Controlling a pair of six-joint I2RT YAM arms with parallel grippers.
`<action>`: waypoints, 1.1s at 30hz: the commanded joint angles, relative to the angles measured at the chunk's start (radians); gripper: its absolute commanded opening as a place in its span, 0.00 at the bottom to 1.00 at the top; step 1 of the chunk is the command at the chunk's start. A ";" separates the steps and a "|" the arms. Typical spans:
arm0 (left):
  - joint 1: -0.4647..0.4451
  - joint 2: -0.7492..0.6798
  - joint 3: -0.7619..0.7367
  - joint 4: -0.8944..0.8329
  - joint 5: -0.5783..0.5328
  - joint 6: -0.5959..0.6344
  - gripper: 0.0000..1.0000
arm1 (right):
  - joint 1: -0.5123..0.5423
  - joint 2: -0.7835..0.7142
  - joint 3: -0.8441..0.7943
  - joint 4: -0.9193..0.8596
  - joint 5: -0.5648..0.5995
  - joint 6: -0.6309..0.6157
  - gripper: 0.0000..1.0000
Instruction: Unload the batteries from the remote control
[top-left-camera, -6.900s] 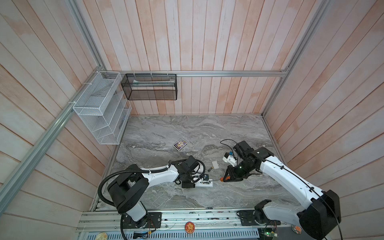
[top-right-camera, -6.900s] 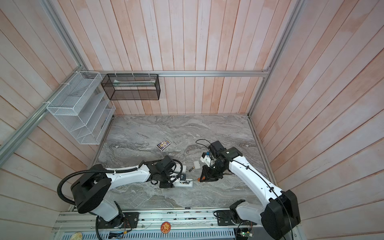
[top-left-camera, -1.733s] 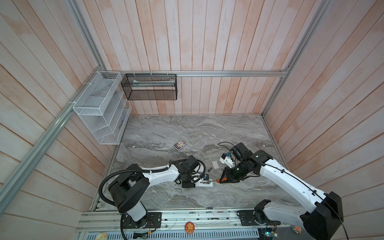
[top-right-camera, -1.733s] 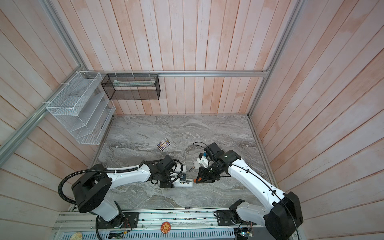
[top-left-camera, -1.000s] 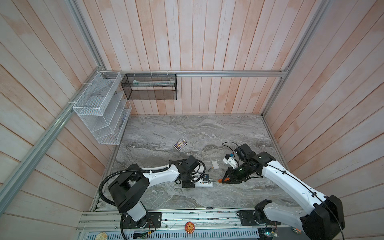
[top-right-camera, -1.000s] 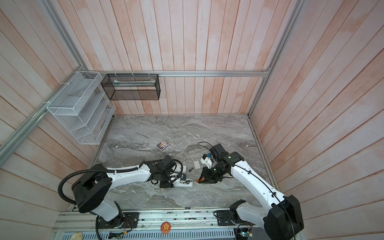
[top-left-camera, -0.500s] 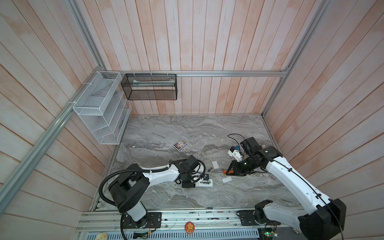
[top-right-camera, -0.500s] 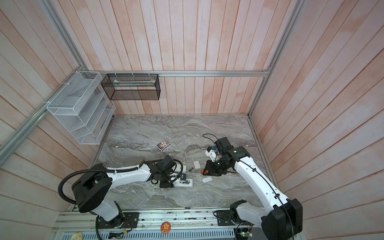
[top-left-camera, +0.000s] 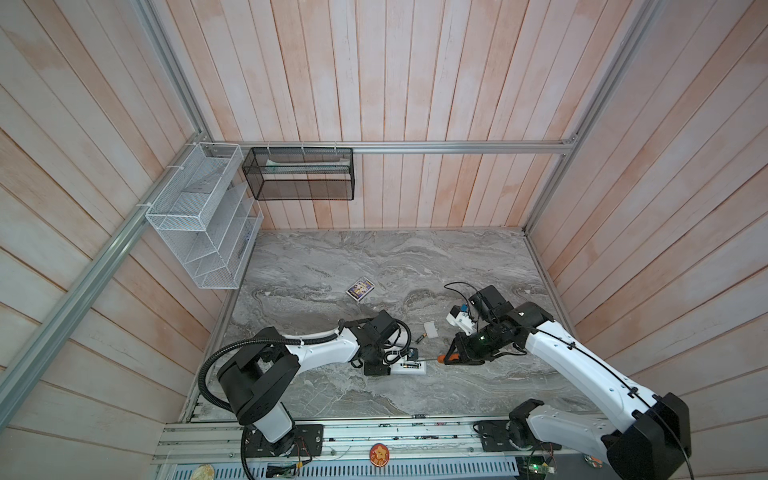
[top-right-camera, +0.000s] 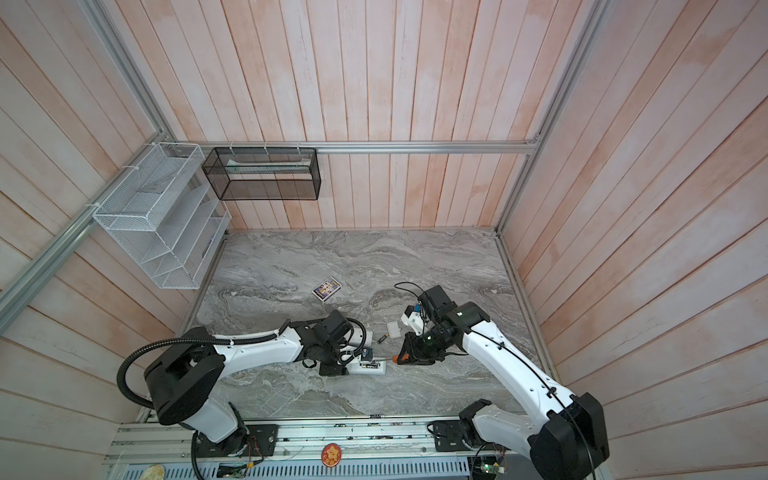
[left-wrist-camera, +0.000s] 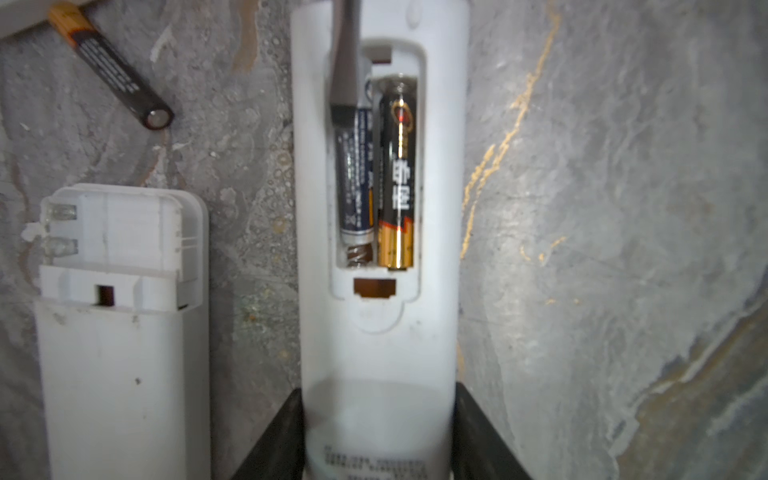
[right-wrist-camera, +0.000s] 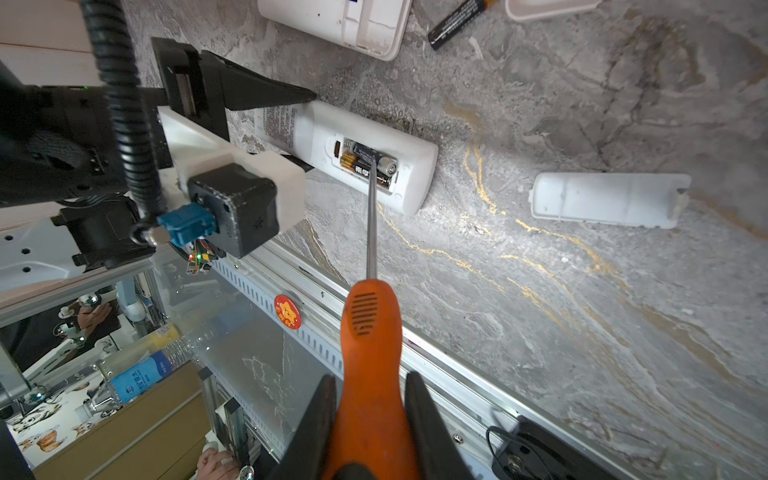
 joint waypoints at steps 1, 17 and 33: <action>-0.009 0.113 -0.063 -0.040 -0.005 0.008 0.00 | 0.005 -0.025 -0.024 0.021 -0.017 0.023 0.00; -0.009 0.113 -0.061 -0.042 -0.004 0.006 0.00 | 0.010 -0.084 -0.077 0.025 -0.001 0.077 0.00; -0.009 0.112 -0.055 -0.045 0.004 0.003 0.00 | 0.069 -0.235 -0.260 0.255 0.015 0.356 0.00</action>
